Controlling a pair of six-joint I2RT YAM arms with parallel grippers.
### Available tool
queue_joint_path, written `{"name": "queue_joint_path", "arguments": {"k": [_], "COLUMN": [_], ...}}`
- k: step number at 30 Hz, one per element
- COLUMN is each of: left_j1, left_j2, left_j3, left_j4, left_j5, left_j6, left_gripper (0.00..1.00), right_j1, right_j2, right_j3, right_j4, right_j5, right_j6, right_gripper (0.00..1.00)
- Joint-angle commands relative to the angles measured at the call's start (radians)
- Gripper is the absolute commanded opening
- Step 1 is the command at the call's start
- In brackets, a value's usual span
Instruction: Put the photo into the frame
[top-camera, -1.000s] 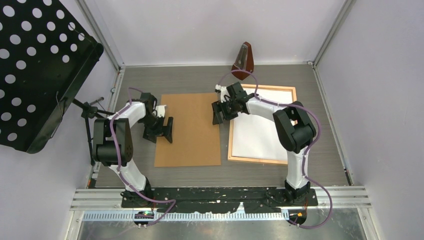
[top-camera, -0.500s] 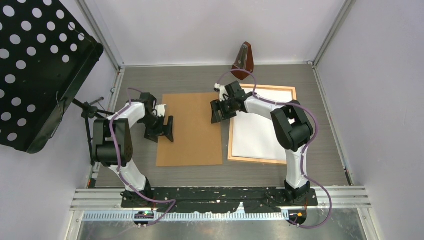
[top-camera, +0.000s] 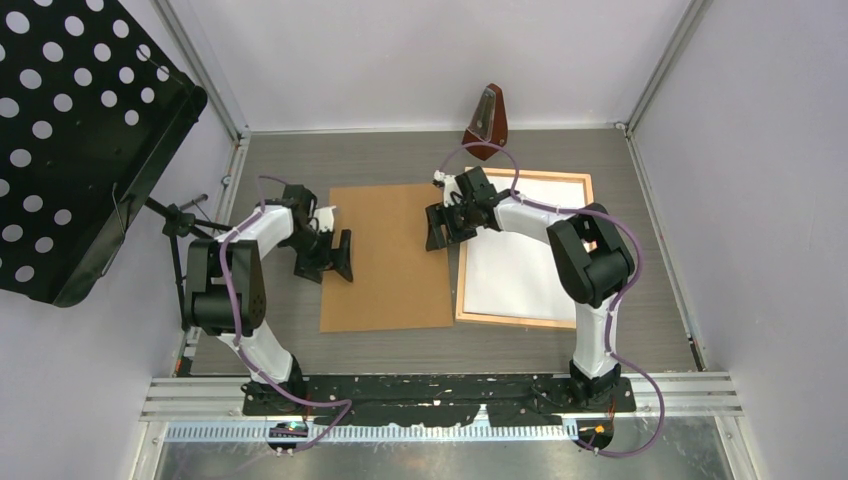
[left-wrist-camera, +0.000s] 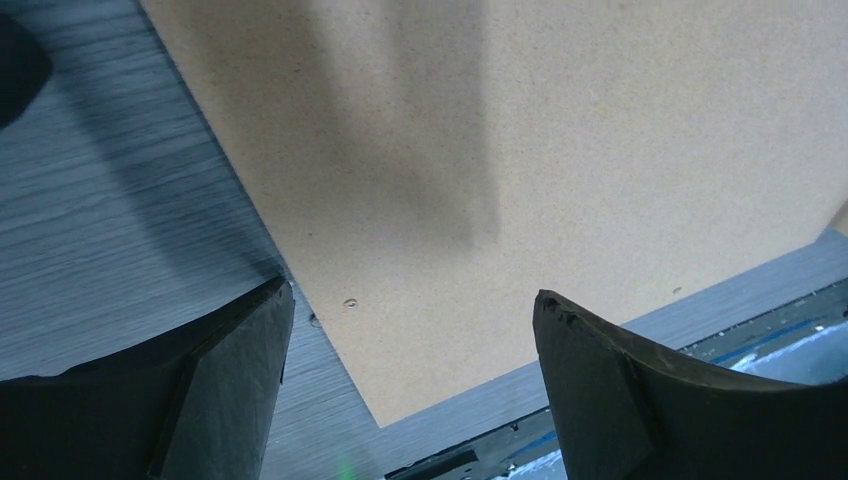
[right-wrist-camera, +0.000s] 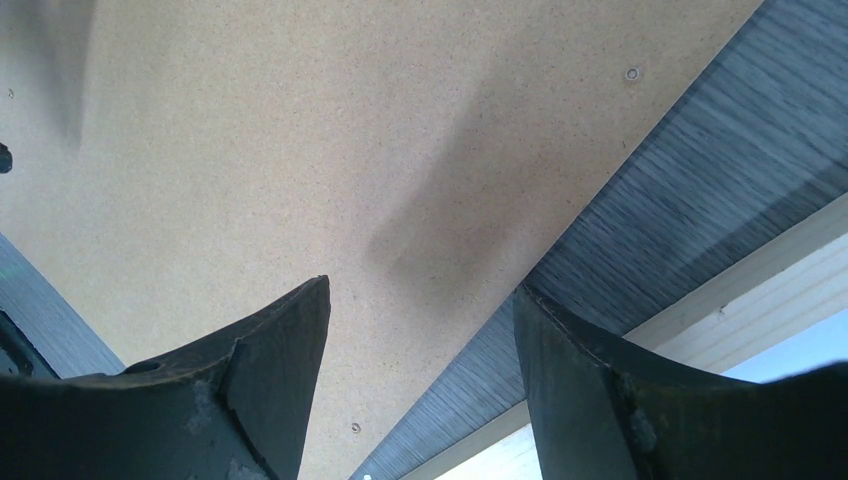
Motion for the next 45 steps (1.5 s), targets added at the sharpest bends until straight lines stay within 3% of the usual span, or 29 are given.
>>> {"name": "queue_joint_path", "arguments": {"k": [1,7,28,45], "left_j1": [-0.005,-0.005,-0.057,-0.055], "left_j2": [-0.041,-0.003,0.02,-0.184], "left_j3": [0.013,0.063,0.052,0.061], "left_j4": [0.053,0.054,0.096,0.187], "left_j5": [-0.076,-0.113,0.051,0.323], "left_j6": [-0.018,-0.041,-0.077,-0.061], "left_gripper": [0.89,0.95,0.89,0.73], "right_j1": [0.002,-0.005,-0.01,-0.011], "right_j2": [-0.007,-0.013,-0.007,-0.011], "right_j3": [-0.033,-0.037,-0.022,-0.039], "right_j4": [-0.054,-0.054,-0.052,-0.027], "right_j5": [-0.001,0.003,-0.042,-0.086], "right_j6": [0.01,0.005,0.019,0.031], "right_gripper": [0.74,0.73,0.72,0.71]}}
